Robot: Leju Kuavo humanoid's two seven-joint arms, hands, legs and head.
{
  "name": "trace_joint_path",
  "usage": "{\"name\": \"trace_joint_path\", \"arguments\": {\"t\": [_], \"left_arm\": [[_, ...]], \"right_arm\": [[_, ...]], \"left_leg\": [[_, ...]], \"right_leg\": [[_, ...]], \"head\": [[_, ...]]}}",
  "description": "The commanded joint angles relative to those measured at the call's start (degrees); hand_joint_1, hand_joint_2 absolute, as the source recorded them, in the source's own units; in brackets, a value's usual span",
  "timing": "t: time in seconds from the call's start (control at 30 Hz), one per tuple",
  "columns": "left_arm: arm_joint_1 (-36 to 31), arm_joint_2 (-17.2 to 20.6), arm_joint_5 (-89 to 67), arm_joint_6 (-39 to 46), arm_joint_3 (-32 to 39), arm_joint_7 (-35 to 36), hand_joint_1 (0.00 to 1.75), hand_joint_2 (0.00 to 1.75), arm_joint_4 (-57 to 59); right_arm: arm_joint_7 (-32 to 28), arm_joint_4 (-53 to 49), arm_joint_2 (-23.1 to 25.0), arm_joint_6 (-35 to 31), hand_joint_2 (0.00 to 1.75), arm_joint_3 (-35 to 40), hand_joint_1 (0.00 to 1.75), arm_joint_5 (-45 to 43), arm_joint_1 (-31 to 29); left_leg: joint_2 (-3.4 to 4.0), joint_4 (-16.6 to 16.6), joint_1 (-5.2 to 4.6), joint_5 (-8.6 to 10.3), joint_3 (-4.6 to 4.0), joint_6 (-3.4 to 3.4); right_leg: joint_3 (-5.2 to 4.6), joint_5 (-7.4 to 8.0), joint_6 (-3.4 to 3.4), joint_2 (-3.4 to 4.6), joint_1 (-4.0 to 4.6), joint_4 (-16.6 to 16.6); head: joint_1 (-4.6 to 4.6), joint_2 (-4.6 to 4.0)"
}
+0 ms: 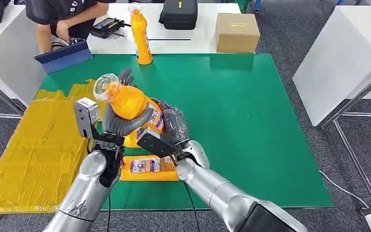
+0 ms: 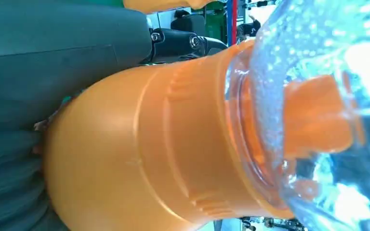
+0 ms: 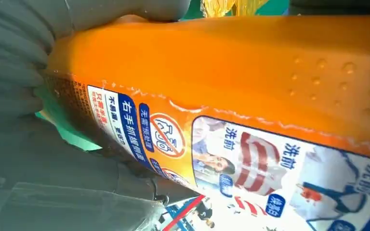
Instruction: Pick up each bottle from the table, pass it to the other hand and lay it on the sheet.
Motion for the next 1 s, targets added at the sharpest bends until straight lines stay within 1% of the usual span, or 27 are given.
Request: {"name": "trace_joint_path", "arguments": {"t": [0.03, 0.3, 0.47, 0.53, 0.67, 0.73, 0.83, 1.0], "left_arm": [[-6.98, 1.6, 0.17, 0.02, -0.31, 0.3, 0.0, 1.75, 0.11], [-6.65, 1.62, 1.4, -0.66, -0.66, 0.73, 0.0, 1.75, 0.38], [-6.75, 1.13, 2.47, -1.84, -1.63, 0.81, 0.0, 1.75, 1.79], [-6.98, 1.07, 2.47, -1.85, -1.77, 0.81, 0.0, 1.75, 2.04], [-7.27, 0.94, 2.6, -1.94, -1.94, 0.85, 0.0, 1.75, 2.35], [-7.35, 0.93, 2.69, -1.99, -2.03, 0.91, 0.0, 1.75, 2.49], [-7.37, 0.91, 2.73, -2.01, -2.04, 0.93, 0.0, 1.75, 2.56], [-7.49, 0.9, 2.82, -2.03, -2.08, 0.96, 0.0, 1.75, 2.79]], "right_arm": [[-0.5, 4.28, -0.06, 0.02, 1.75, 3.27, 1.75, 1.23, 1.78], [-0.16, 4.09, -0.06, -1.12, 1.75, 4.08, 1.75, 1.87, 1.59], [1.15, 2.85, -0.06, -2.68, 1.75, 5.51, 1.75, 2.88, 0.2], [1.49, 2.15, -0.06, -2.72, 1.75, 5.64, 1.75, 2.76, -0.44], [2.17, 0.48, -0.06, -2.82, 1.75, 6.2, 1.75, 2.56, -1.37], [2.39, -0.13, -0.06, -2.91, 1.75, 6.59, 1.75, 2.54, -1.57], [2.48, -0.29, -0.06, -2.88, 1.75, 6.69, 1.75, 2.52, -1.64], [2.65, -0.34, -0.06, -3.09, 1.75, 7.08, 1.75, 2.4, -1.71]], "left_leg": [[-0.14, 0.02, 0.08, -0.01, 0.04, -0.12], [-0.18, 0.02, 0.07, -0.05, 0.12, -0.16], [-0.19, 0.06, 0.09, -0.07, 0.13, -0.19], [-0.14, 0.04, 0.06, -0.02, 0.03, -0.13], [-0.18, 0.12, 0.07, -0.07, 0.06, -0.2], [-0.12, 0.05, 0.05, -0.02, -0.01, -0.12], [-0.17, 0.1, 0.08, -0.08, 0.1, -0.2], [-0.14, 0.05, 0.06, -0.04, 0.05, -0.14]], "right_leg": [[0.11, -0.04, -0.05, -0.17, 0.07, -0.02], [0.2, -0.09, -0.06, -0.22, 0.07, -0.01], [0.22, -0.12, -0.06, -0.23, 0.08, 0.01], [0.1, -0.05, -0.05, -0.17, 0.06, 0.01], [0.14, -0.12, -0.07, -0.23, 0.06, 0.09], [0.05, -0.05, -0.04, -0.15, 0.05, 0.03], [0.18, -0.13, -0.07, -0.22, 0.07, 0.07], [0.12, -0.07, -0.05, -0.18, 0.06, 0.02]], "head": [[0.0, 0.0], [0.0, 0.0], [0.0, 0.0], [0.0, 0.0], [0.0, 0.0], [0.0, 0.0], [0.0, 0.0], [0.0, 0.0]]}}
